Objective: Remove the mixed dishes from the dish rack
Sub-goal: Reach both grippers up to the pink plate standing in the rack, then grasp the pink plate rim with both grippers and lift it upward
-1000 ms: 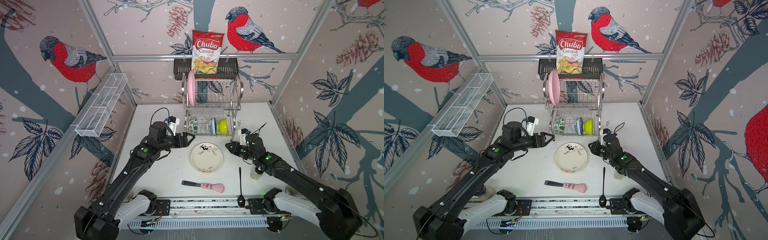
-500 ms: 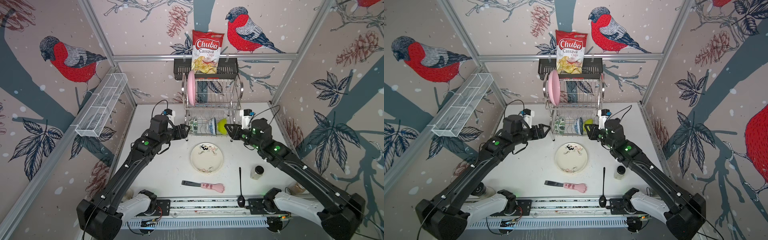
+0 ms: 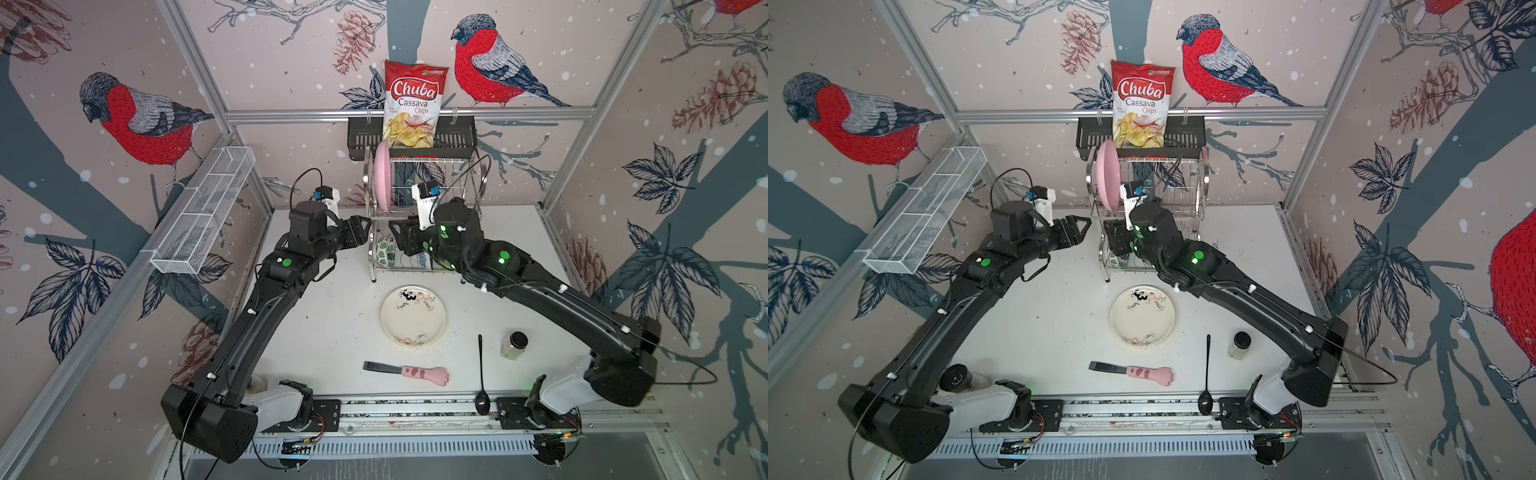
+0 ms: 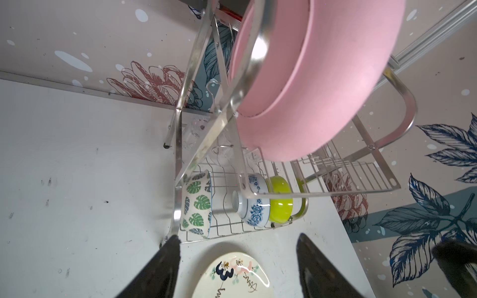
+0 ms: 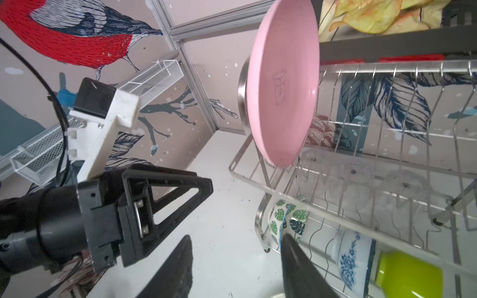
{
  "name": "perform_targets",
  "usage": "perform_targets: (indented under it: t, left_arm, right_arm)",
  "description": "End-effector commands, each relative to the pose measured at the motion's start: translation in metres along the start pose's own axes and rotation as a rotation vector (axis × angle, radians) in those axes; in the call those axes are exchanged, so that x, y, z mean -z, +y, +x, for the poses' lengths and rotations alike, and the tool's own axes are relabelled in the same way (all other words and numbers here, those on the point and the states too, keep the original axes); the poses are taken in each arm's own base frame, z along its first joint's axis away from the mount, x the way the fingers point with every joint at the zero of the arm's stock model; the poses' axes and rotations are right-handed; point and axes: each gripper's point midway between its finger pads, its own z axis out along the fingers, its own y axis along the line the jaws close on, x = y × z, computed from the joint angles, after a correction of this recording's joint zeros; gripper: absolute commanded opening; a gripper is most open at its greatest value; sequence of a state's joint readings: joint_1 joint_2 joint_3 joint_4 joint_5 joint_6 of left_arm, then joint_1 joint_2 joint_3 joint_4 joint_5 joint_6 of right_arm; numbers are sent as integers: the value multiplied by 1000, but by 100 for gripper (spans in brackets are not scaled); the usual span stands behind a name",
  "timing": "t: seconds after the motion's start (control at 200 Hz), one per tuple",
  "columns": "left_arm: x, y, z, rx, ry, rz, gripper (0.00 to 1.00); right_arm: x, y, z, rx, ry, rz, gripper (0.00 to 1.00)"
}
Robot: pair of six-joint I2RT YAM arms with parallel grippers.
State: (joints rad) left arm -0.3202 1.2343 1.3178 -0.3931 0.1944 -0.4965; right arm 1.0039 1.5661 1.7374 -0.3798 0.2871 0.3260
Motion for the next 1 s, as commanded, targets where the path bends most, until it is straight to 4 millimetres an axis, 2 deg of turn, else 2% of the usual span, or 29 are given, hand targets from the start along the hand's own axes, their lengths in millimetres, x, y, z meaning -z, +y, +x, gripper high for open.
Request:
perform_targets:
  t: [0.0,0.105,0.23,0.39,0.6,0.71,0.915,0.995]
  left_arm:
    - [-2,-1,-21,12,-57,19,61]
    - [-8,2,-34,7,-79,6,54]
    - [-19,-4,-45,-7,-88,35,52]
    - [-32,-9,-58,-31,-100,49,60]
    - [-50,-11,-74,-57,-112,52,59]
    - [-59,-12,-80,-71,-116,50,55]
    - [-71,-13,-87,-88,-117,60,43]
    - [-74,-16,-88,-94,-118,70,32]
  right_arm:
    - [-20,-8,-17,105,-27,93,59]
    - [-42,-14,-34,106,-33,167,59]
    - [-63,-16,-39,106,-25,194,59]
    - [-73,-24,-46,73,-45,187,60]
    - [-80,-40,-51,-17,-46,135,61]
    - [-82,-42,-53,-45,-44,104,61]
    - [-86,-34,-59,-55,-63,48,61]
    - [-90,-34,-60,-70,-66,26,61]
